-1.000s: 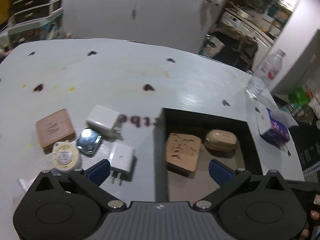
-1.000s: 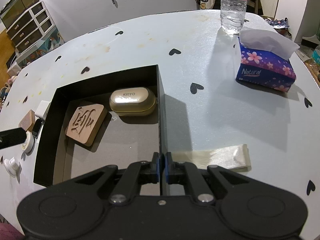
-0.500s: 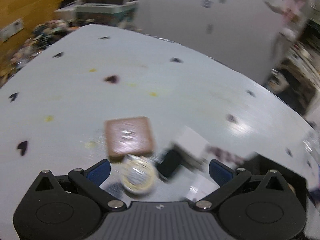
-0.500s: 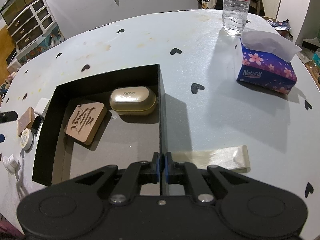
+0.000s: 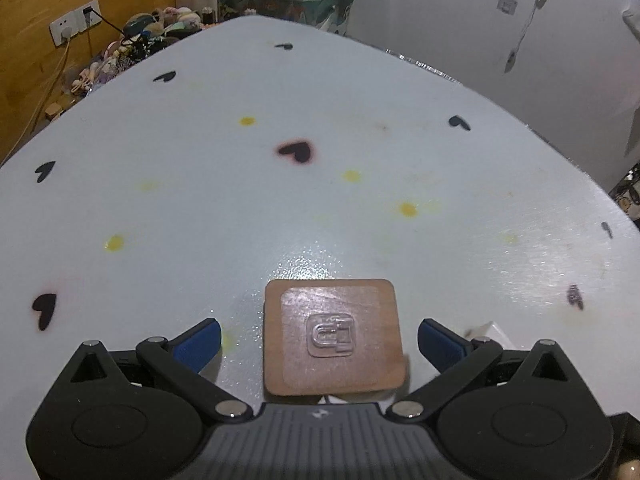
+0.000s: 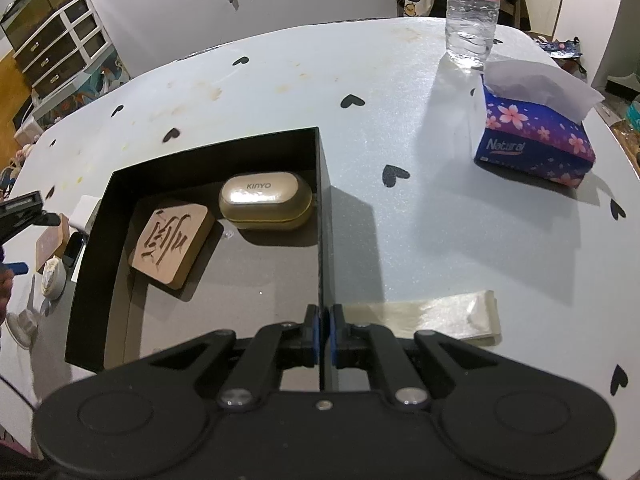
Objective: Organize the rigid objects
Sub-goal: 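Grasp the wooden tile with the logo using the left gripper, then carry the logo tile into the black box beside the earbud case and release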
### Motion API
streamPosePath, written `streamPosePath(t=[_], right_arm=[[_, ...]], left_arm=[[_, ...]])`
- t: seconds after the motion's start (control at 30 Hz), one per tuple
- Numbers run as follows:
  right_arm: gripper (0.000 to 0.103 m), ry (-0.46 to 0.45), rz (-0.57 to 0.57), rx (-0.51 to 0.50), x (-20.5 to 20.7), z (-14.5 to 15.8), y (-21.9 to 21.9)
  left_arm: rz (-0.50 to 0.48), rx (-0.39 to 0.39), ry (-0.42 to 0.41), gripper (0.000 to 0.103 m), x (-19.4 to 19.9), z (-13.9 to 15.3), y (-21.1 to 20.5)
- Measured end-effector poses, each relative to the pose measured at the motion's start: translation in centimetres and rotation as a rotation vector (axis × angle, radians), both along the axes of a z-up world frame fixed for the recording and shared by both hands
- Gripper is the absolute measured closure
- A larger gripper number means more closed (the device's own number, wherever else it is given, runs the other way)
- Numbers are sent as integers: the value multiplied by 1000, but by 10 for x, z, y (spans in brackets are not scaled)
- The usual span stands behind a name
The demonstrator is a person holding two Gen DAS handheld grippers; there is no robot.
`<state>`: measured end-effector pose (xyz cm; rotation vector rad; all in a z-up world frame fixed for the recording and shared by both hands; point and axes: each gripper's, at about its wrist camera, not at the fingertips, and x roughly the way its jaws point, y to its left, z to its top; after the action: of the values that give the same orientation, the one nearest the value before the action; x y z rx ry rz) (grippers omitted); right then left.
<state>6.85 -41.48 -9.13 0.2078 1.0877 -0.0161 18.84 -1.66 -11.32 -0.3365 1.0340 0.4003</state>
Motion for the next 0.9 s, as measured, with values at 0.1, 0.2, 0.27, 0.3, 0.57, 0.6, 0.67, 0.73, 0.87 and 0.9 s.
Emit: streamPosePath(t=[0.1, 0.2, 0.27, 0.3, 0.57, 0.6, 0.67, 0.73, 0.87, 0.9], right_arm=[[97, 1, -5, 2, 0, 0, 0], [97, 3, -13, 2, 0, 0, 0], [97, 6, -13, -2, 1, 0, 1], [97, 7, -12, -5, 1, 0, 2], [98, 13, -19, -27, 2, 0, 6], [98, 12, -21, -28, 2, 0, 6], [98, 11, -19, -33, 1, 0, 6], [98, 8, -13, -35, 1, 0, 6], [98, 7, -8, -29, 1, 0, 5], [98, 8, -6, -30, 1, 0, 5]], left_arm=[[-1, -14, 12, 0, 3, -5, -2], [-18, 24, 21, 4, 4, -7, -6], [-25, 55, 20, 11, 5, -6, -7], [-38, 61, 14, 19, 5, -5, -7], [-110, 54, -2, 26, -2, 6, -5], [-115, 56, -12, 26, -5, 10, -5], [-123, 57, -31, 26, -10, 17, -6], [-135, 61, -53, 26, -16, 26, -7], [-152, 59, -92, 26, -28, 44, -14], [-164, 56, -102, 26, -32, 49, -17]])
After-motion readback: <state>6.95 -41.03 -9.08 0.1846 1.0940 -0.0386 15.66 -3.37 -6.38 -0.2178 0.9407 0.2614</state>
